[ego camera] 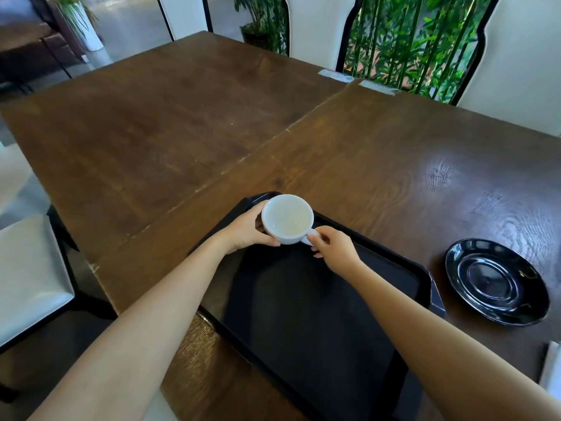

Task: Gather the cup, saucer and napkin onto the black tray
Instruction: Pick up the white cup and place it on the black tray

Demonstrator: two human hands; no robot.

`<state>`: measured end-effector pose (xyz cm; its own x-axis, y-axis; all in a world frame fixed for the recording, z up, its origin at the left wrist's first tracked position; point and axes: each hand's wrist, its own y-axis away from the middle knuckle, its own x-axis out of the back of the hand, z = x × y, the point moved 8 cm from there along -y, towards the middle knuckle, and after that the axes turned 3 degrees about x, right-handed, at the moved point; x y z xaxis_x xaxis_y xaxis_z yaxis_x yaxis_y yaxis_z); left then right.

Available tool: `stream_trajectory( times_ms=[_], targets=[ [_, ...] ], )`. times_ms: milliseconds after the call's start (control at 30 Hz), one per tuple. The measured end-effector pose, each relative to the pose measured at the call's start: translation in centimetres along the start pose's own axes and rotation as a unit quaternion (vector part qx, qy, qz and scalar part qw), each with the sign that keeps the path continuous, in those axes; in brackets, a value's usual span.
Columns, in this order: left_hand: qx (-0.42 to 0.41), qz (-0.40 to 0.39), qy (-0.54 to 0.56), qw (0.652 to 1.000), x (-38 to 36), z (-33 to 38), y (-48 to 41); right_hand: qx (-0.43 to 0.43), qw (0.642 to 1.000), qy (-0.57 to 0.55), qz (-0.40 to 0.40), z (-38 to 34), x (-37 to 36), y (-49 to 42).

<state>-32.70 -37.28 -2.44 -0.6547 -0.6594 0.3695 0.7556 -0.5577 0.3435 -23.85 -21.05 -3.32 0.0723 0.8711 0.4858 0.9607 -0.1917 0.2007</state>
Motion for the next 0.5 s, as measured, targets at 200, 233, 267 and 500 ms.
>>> stream_trajectory(
  times_ms=[200,233,267,500],
  targets=[
    [0.005,-0.013,0.005,1.000,-0.10,-0.30,-0.11,0.001,1.000,-0.019,0.006,0.34,-0.28,0.07],
    [0.007,-0.015,0.007,1.000,-0.07,-0.38,-0.09,0.003,1.000,-0.022,0.007,0.32,-0.31,0.05],
    [0.009,-0.016,0.010,1.000,-0.04,-0.47,-0.08,0.004,1.000,-0.024,0.007,0.33,-0.34,0.04],
    [0.016,-0.038,0.015,0.999,0.21,-0.91,-0.07,0.002,0.999,-0.034,0.004,0.02,-0.80,0.01]
  ],
)
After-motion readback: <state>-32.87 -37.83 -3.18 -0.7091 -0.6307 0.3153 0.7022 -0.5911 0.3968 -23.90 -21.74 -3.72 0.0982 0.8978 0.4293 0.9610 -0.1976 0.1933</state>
